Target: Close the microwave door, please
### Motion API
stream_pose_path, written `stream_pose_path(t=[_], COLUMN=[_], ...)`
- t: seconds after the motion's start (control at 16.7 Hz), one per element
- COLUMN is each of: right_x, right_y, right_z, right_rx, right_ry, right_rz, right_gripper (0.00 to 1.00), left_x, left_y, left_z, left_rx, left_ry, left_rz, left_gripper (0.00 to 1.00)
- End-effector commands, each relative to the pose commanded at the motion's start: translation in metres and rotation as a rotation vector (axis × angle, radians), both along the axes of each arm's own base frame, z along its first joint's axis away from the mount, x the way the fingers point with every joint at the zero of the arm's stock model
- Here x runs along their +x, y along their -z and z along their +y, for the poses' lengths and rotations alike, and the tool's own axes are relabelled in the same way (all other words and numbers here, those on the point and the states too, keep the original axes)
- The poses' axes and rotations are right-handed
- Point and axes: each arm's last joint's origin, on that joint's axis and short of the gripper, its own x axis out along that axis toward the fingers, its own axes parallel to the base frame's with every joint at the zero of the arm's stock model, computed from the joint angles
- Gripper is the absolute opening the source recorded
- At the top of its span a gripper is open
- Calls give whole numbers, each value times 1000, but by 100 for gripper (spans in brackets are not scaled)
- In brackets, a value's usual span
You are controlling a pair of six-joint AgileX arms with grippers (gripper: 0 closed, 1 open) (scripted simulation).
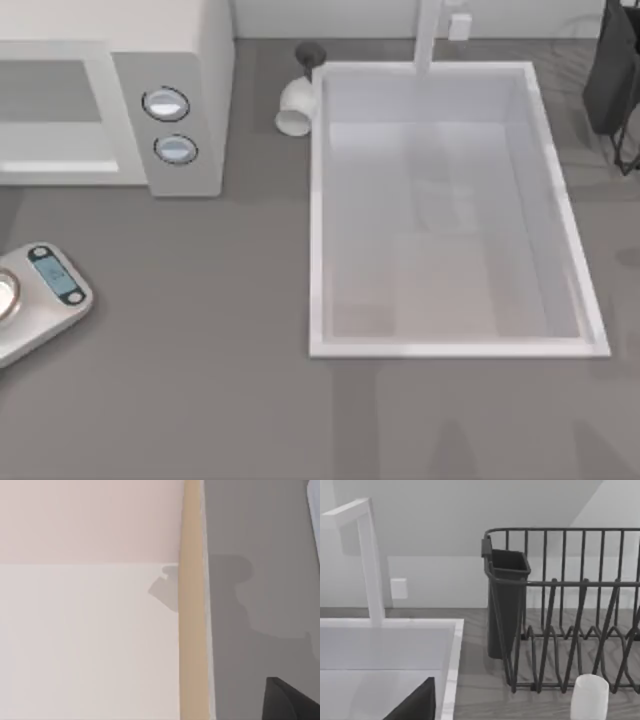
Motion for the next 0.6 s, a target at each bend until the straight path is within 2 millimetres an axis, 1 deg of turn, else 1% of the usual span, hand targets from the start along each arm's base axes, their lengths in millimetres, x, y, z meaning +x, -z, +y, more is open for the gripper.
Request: stream_pose_path(t=[0.12, 0.42, 0.48, 0.6], right_x=[0, 0, 0, 0], right_y=[0, 0, 0, 0], right_z=[0, 0, 0, 0], right_rx=[0, 0, 0, 0], right_ry=[0, 0, 0, 0], right_rz=[0, 0, 0, 0], right_gripper=[100, 100, 100, 100], left_x=[2, 3, 3, 4], left_y=[3, 4, 9, 26], left_z=[5, 3, 4, 5], left_rx=[-12, -11, -15, -20], left_ry=[8, 11, 11, 10], left_rz=[-1, 1, 4, 6], left_gripper=[0, 0, 0, 0])
